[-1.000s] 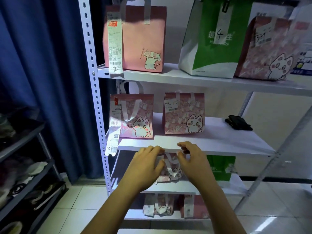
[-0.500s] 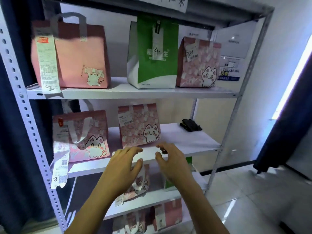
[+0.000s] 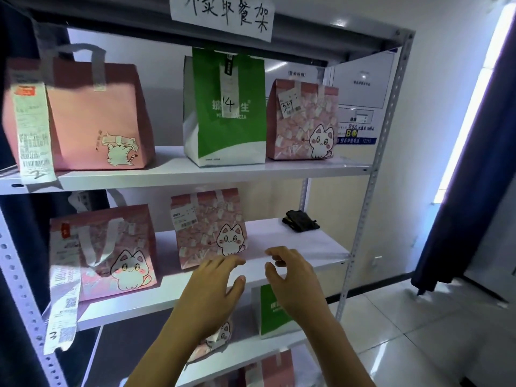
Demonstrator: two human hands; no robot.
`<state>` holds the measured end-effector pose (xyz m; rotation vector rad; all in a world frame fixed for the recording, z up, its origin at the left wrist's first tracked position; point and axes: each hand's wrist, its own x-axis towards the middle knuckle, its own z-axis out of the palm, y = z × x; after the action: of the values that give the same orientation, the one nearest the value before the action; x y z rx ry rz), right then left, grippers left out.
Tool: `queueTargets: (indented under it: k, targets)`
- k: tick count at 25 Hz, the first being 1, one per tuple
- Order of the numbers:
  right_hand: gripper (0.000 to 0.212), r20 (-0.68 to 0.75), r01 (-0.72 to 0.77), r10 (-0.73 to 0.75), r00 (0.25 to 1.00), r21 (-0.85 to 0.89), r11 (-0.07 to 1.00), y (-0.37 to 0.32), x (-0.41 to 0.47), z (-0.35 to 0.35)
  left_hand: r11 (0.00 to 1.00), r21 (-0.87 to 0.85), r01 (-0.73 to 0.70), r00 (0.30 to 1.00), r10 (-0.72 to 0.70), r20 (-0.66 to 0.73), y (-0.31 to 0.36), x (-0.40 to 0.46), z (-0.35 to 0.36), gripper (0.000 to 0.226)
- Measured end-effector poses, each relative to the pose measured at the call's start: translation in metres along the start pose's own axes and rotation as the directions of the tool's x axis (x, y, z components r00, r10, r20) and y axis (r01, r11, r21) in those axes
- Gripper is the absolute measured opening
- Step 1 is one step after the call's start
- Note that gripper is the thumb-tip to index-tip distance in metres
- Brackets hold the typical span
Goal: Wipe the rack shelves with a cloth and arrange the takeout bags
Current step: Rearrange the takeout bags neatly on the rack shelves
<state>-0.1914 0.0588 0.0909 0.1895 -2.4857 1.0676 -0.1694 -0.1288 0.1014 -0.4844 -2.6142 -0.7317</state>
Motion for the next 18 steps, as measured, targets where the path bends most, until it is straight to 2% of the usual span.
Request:
queueTargets:
  k: [7,12,18]
  targets:
    - [0.028,0.071,0.037,-0.037,0.997,0.001,0.999,0.024,0.024,-0.005,0.995,0.023,0.097,0.995,-0.097,-0.016,0.013,0.019,0.023,0.034]
    - [0.024,0.202,0.097,-0.102,0.974,0.037,0.995,0.049,0.030,0.012,0.974,0.046,0.222,0.975,-0.223,0.016,0.015,0.006,0.050,0.034]
    - [0.028,0.388,0.160,-0.184,0.903,0.095,0.983,0.054,0.024,0.055,0.910,0.113,0.398,0.917,-0.395,-0.047,0.005,-0.029,0.060,0.034]
